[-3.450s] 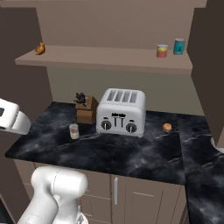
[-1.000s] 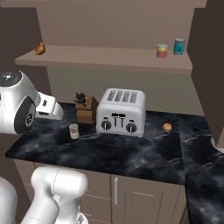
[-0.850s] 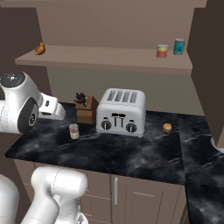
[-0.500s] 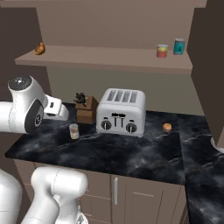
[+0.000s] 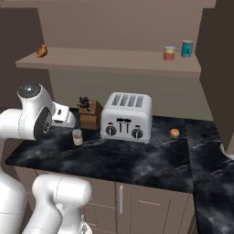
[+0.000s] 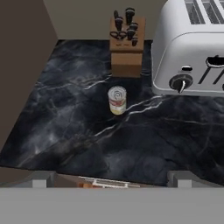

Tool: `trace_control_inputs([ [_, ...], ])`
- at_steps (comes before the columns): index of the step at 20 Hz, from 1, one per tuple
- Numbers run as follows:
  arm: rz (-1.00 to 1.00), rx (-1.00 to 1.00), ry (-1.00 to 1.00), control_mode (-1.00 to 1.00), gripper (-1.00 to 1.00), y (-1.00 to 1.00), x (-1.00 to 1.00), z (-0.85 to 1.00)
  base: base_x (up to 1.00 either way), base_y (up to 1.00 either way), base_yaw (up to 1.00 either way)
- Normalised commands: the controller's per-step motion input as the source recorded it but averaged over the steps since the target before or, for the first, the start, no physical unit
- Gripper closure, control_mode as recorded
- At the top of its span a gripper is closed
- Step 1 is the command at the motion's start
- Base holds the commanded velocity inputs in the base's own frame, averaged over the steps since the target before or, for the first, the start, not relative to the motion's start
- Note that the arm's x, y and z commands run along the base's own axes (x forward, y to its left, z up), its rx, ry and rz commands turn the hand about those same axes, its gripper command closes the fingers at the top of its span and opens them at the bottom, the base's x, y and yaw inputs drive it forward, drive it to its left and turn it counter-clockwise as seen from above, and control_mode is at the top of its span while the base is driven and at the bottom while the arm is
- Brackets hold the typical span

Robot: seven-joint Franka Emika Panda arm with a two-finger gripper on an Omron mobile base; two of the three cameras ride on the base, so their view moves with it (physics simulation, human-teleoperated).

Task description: Pick the cans from the counter and place them in their designated side in the cabinet.

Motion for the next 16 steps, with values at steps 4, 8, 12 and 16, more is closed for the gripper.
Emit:
trace_control_inputs([
  [4, 0.00, -0.02, 0.02, -1.00, -1.00, 0.00, 0.27, -0.29, 0.00, 0.00, 0.00],
  [8, 0.00, -0.01, 0.02, -1.00, -1.00, 0.00, 0.23, -0.21, 0.00, 0.00, 0.00],
  [12, 0.00, 0.00, 0.01, -1.00, -1.00, 0.01, 0.24, -0.09, 0.00, 0.00, 0.00],
  [16, 0.00, 0.00, 0.03, -1.00, -1.00, 0.00, 0.24, -0.05, 0.00, 0.00, 0.00],
])
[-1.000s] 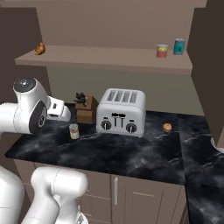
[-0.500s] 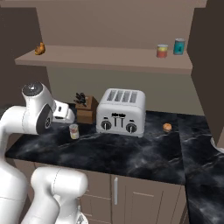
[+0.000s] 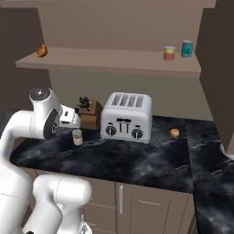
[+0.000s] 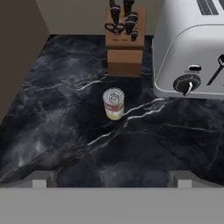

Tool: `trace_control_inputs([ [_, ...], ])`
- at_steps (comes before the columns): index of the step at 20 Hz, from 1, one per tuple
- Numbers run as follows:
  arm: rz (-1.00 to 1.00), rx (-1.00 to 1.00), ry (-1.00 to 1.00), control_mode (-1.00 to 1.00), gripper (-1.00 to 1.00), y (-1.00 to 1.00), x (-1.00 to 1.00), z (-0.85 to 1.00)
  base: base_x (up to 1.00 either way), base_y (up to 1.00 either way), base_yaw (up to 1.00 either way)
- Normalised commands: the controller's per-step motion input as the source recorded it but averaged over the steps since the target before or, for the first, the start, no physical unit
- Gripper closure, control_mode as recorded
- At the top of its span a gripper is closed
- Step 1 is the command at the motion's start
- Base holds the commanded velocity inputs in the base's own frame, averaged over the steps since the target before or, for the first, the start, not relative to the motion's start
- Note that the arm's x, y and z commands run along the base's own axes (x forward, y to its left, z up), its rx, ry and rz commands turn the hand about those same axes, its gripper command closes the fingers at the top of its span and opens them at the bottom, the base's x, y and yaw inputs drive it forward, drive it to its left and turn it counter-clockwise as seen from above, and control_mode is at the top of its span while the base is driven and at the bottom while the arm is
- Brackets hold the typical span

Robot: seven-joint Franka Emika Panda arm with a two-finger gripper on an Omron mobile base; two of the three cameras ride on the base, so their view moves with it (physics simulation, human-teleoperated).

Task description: Pick the cans from the counter and place them in their designated side in the cabinet.

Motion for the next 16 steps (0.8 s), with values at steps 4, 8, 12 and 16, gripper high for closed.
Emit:
trace_control_inputs([
  [4, 0.00, 0.00, 0.05, -1.00, -1.00, 0.04, 0.26, -0.12, 0.00, 0.00, 0.00],
  [8, 0.00, 0.00, 0.05, -1.00, -1.00, 0.08, 0.28, -0.19, 0.00, 0.00, 0.00],
  [12, 0.00, -0.01, 0.04, -1.00, -1.00, 0.10, 0.26, -0.25, 0.00, 0.00, 0.00],
  [16, 0.00, -0.01, 0.02, -1.00, -1.00, 0.08, 0.26, -0.26, 0.00, 0.00, 0.00],
])
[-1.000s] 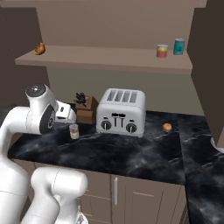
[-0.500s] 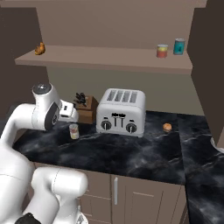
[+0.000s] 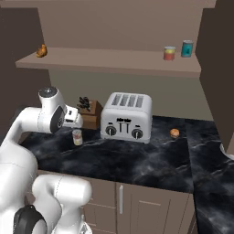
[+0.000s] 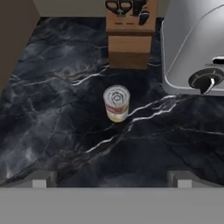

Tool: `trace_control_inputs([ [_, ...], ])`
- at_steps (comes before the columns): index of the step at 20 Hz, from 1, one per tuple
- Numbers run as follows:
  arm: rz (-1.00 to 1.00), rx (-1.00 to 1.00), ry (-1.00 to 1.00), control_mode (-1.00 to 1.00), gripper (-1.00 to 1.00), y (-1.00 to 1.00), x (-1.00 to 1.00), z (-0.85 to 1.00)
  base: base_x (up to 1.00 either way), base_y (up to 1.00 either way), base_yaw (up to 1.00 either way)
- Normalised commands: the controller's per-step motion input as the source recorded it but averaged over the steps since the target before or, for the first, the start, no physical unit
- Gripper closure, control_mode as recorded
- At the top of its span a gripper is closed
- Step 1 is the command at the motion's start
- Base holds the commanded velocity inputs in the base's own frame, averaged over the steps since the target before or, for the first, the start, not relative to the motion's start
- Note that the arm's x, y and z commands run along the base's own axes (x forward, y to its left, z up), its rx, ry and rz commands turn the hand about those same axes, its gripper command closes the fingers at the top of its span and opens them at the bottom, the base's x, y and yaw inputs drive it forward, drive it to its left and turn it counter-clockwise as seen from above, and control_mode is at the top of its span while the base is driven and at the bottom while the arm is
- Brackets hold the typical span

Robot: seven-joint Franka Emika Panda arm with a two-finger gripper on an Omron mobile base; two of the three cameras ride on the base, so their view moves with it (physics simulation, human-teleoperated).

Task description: Pick the cans from the counter and place them in their designated side in the cabinet.

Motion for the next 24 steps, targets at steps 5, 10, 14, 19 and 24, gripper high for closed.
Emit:
trace_control_inputs([
  [5, 0.00, -0.01, 0.00, -1.00, -1.00, 0.04, 0.29, -0.27, 0.00, 0.00, 0.00],
  [10, 0.00, 0.00, 0.00, -1.00, -1.00, 0.00, 0.28, -0.22, 0.00, 0.00, 0.00],
  [14, 0.00, 0.00, 0.00, -1.00, -1.00, 0.01, 0.27, -0.22, 0.00, 0.00, 0.00],
  [19, 0.00, 0.00, 0.00, -1.00, -1.00, 0.05, 0.27, -0.23, 0.00, 0.00, 0.00],
  [24, 0.00, 0.00, 0.00, -1.00, -1.00, 0.04, 0.27, -0.23, 0.00, 0.00, 0.00],
])
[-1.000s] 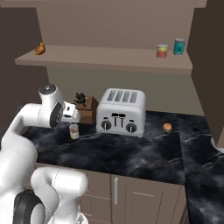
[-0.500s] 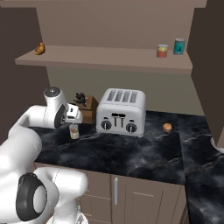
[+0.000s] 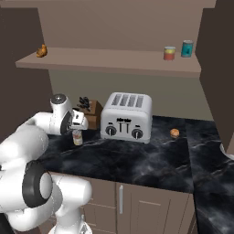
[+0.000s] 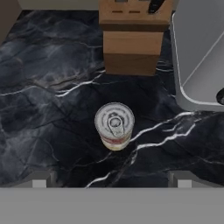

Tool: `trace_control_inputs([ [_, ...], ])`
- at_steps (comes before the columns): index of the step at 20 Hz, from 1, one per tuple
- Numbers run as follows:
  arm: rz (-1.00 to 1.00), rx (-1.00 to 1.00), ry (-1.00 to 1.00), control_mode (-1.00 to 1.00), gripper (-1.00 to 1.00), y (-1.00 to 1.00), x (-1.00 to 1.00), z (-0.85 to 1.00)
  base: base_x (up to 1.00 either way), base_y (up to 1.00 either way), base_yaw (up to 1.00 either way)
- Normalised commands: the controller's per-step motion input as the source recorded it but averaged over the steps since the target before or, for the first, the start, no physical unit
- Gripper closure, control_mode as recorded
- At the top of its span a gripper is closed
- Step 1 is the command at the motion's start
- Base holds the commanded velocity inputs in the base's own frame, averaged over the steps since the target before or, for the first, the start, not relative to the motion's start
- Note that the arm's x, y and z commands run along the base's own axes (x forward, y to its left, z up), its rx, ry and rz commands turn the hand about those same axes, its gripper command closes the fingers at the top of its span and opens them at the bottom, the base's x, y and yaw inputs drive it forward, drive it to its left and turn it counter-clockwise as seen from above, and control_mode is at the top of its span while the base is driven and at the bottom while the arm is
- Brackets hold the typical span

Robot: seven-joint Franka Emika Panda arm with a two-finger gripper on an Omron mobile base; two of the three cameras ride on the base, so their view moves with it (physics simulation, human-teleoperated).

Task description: Pick the cans from the counter and place them in their designated side in the cabinet.

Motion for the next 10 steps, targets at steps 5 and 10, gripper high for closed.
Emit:
trace_control_inputs([
  [5, 0.00, 0.00, 0.00, -1.00, -1.00, 0.00, 0.23, -0.22, 0.00, 0.00, 0.00],
  [10, 0.00, 0.00, 0.01, -1.00, -1.00, 0.01, 0.25, -0.24, 0.00, 0.00, 0.00],
])
